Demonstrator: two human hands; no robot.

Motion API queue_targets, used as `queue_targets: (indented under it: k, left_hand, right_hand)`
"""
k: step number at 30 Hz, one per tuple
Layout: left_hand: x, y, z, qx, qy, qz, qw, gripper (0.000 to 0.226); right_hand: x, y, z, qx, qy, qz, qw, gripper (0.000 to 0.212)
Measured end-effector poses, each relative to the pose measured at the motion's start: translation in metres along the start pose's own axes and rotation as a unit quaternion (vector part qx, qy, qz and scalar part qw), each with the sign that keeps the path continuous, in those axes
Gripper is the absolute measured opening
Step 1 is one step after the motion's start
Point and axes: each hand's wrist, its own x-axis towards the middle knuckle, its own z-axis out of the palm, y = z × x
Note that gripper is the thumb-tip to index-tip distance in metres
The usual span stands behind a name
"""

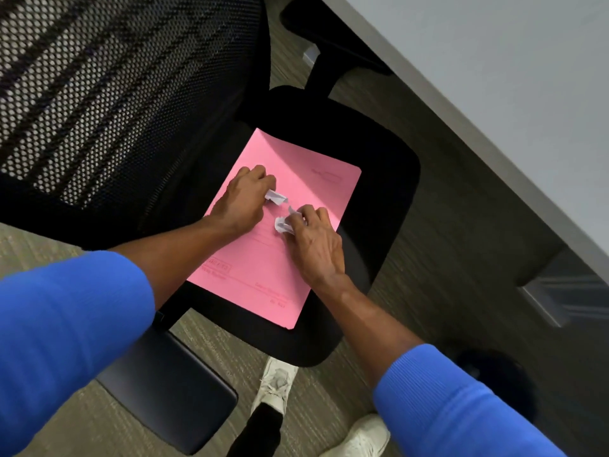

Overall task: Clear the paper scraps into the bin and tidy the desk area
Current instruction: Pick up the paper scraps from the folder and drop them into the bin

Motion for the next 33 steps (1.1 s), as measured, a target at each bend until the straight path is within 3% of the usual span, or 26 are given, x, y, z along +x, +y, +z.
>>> queue_targets:
  k: [8,15,19,27,31,33]
  left_hand:
    - [-0.015,0.052,0.011,-0.077,0.024,-0.059,0.995,0.015]
    - [-0.034,0.143,0.033,-0.151,0.012,-0.017,0.988,0.003]
    - [-0.040,0.205,0.050,-0.169,0.014,0.010,0.986,0.003]
    - [-0.062,0.306,0.102,-0.126,-0.068,0.015,0.990,0.022]
    - [-0.086,0.353,0.136,-0.139,-0.096,0.023,0.985,0.013]
    - [-0.099,0.373,0.155,-0.155,-0.116,0.025,0.981,0.007]
  right_hand:
    - [-0.052,0.033,-0.001,0.057,0.071,0.054,0.994,0.022]
    - [-0.116,0.075,-0.014,0.085,0.109,0.129,0.982,0.018]
    - [-0.167,0.111,-0.021,0.085,0.092,0.180,0.976,0.021]
    - [-0.280,0.189,-0.029,0.108,0.052,0.359,0.926,0.020]
    - [-0.333,0.225,-0.026,0.100,0.093,0.379,0.915,0.023]
    - [-0.356,0.244,-0.021,0.086,0.104,0.433,0.891,0.028]
